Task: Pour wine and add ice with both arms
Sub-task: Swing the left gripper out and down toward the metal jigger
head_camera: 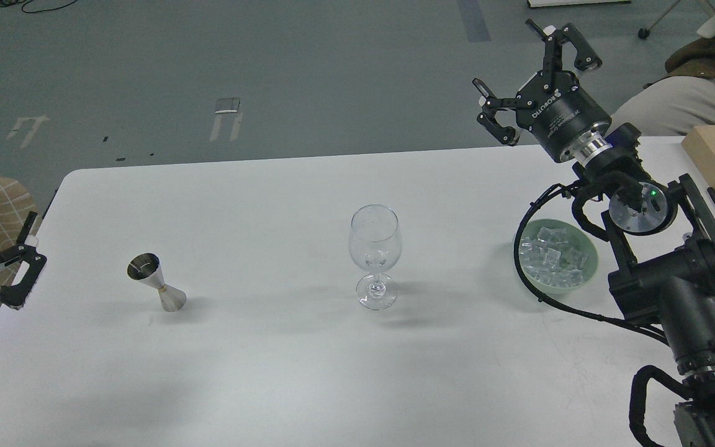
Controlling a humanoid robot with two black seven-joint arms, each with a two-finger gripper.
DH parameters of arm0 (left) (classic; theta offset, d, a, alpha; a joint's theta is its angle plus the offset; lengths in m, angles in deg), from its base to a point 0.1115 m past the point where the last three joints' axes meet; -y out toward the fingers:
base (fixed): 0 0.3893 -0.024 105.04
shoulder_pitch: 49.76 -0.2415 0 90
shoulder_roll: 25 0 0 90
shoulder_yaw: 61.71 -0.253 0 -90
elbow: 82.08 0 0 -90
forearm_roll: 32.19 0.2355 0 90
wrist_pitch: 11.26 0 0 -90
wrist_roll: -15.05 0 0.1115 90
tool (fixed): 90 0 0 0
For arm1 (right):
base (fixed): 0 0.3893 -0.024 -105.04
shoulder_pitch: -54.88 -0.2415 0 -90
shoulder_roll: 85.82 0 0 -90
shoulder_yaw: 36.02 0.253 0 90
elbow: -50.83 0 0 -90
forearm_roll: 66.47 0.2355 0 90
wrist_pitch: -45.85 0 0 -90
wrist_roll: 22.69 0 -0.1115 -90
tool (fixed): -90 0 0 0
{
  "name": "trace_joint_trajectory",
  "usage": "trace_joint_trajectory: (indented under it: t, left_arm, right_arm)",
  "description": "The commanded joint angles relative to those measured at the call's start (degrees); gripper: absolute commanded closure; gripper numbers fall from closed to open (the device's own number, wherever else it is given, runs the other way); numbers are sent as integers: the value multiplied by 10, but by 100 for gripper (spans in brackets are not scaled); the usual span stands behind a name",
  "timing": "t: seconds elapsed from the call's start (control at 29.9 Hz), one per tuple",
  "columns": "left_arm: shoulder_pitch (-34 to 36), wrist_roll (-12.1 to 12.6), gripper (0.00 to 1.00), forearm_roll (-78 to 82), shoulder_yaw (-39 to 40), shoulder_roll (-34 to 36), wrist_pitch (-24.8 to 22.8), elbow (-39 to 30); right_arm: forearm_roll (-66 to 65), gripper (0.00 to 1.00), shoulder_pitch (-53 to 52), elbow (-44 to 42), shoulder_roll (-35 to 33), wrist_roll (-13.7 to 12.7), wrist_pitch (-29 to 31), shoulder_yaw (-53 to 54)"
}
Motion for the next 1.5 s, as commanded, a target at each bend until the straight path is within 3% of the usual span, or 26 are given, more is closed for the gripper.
trace_joint_trajectory:
  t: [0.0,0.63,1.47]
  left_arm:
    - [-20,-1,2,0,8,-6,0,0]
    - [-117,0,2,0,-3,-76,0,-17]
    - [-130,4,2,-1,-116,-158,0,-34]
  right_arm:
    - [0,0,0,0,0,0,0,0]
    - [0,0,0,-1,0,0,0,0]
    - [0,0,4,-2,0,0,0,-1]
